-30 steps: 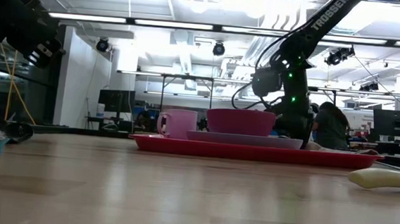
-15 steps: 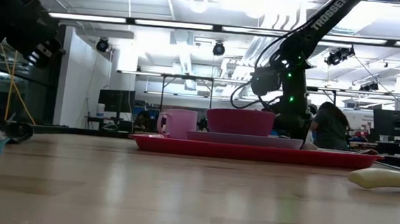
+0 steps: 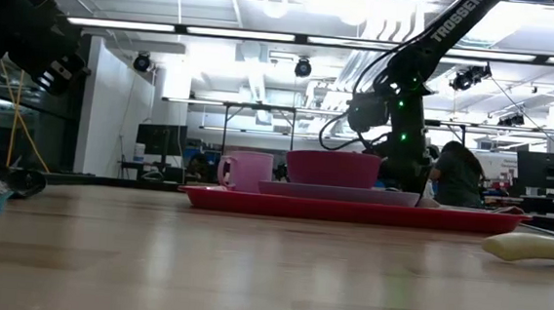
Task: Set up tray
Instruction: Put the white napkin to the right of the blue plate on the red serving tray
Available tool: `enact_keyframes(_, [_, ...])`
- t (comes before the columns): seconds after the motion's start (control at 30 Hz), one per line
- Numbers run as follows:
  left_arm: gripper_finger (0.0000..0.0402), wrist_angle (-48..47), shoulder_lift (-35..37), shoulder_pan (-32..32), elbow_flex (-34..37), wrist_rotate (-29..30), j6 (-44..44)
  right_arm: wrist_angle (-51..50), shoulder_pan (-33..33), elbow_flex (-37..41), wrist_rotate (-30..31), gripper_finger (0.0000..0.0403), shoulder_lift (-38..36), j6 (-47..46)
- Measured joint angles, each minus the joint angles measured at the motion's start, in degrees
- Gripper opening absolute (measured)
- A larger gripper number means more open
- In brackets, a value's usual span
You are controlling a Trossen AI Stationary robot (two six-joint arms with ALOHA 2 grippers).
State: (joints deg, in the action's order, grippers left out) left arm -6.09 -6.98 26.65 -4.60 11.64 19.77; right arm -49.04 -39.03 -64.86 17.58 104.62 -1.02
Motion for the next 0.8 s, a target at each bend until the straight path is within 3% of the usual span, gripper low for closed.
enact_keyframes(0.5, [0.0166, 0.0, 0.0, 0.0, 0.0, 0.0, 0.0, -0.1, 0.0, 0.0, 1.0, 0.0085, 0.0, 2.4])
enact_keyframes(0.8, [0.0166, 0.0, 0.0, 0.0, 0.0, 0.0, 0.0, -0.4, 0.0, 0.0, 1.6, 0.0095, 0.0, 2.8])
